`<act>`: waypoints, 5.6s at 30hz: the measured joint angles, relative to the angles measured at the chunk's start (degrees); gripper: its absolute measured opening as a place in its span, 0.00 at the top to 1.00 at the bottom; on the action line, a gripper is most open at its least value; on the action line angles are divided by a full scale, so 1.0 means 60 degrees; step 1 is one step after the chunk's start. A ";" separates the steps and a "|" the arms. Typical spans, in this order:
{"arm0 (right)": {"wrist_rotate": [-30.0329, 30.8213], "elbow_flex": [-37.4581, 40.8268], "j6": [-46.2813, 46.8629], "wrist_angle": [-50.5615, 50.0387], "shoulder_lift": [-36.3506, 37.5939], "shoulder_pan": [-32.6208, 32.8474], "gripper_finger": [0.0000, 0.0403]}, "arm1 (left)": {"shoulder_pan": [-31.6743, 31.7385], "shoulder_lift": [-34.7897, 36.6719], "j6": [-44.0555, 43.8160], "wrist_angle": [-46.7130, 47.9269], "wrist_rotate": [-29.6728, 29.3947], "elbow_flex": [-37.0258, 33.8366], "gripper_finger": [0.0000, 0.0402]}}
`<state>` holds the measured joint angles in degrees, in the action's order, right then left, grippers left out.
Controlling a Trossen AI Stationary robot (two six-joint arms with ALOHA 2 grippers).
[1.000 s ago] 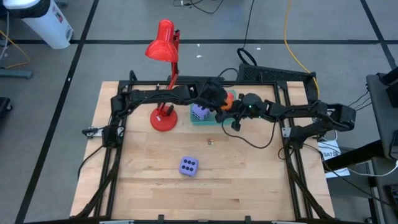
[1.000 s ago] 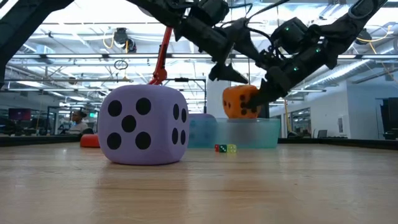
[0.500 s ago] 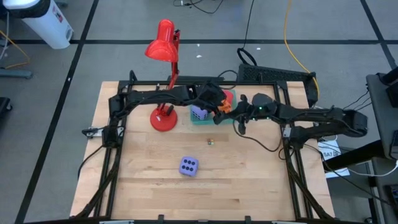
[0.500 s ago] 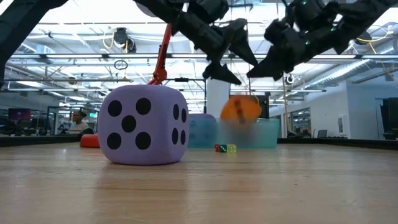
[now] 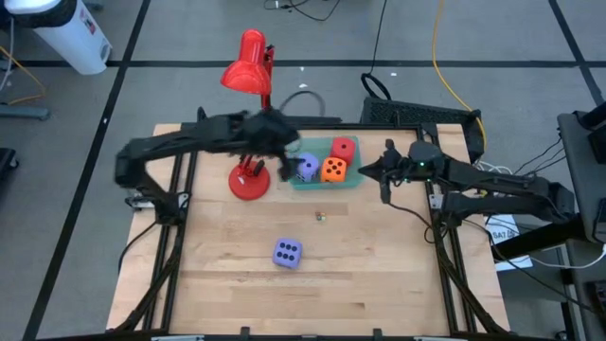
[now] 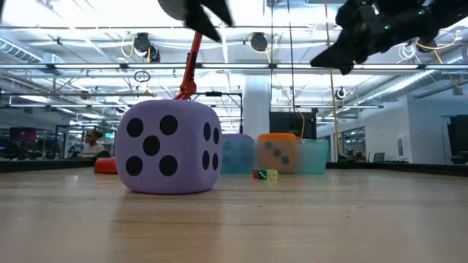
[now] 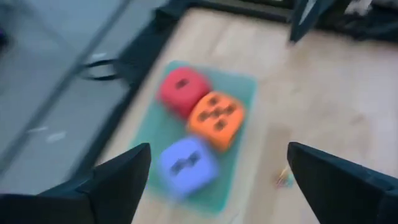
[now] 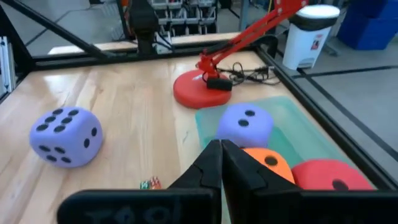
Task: Pick & Place Dice
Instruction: Put the large purple die into the green bin
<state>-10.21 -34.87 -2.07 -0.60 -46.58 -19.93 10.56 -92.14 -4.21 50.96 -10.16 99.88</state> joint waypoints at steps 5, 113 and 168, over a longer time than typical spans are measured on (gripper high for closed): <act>-0.0013 0.0002 -0.0012 -0.0742 0.0488 0.0009 1.00 | -0.1037 0.1605 -0.0755 0.2207 -0.2310 0.0000 0.19; 0.3946 -0.7255 0.2020 -0.4234 -0.7211 0.4570 1.00 | -0.1344 1.2925 0.0413 -0.9159 -0.1210 -1.5456 0.95; 0.5173 -0.9107 0.5007 -0.2465 -1.1285 0.6587 0.01 | -0.1336 1.2921 0.1639 -0.8445 -0.1583 -1.5460 0.95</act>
<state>20.83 -89.52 27.98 -15.39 -114.29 19.59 2.55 -14.61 5.62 0.30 -19.66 7.11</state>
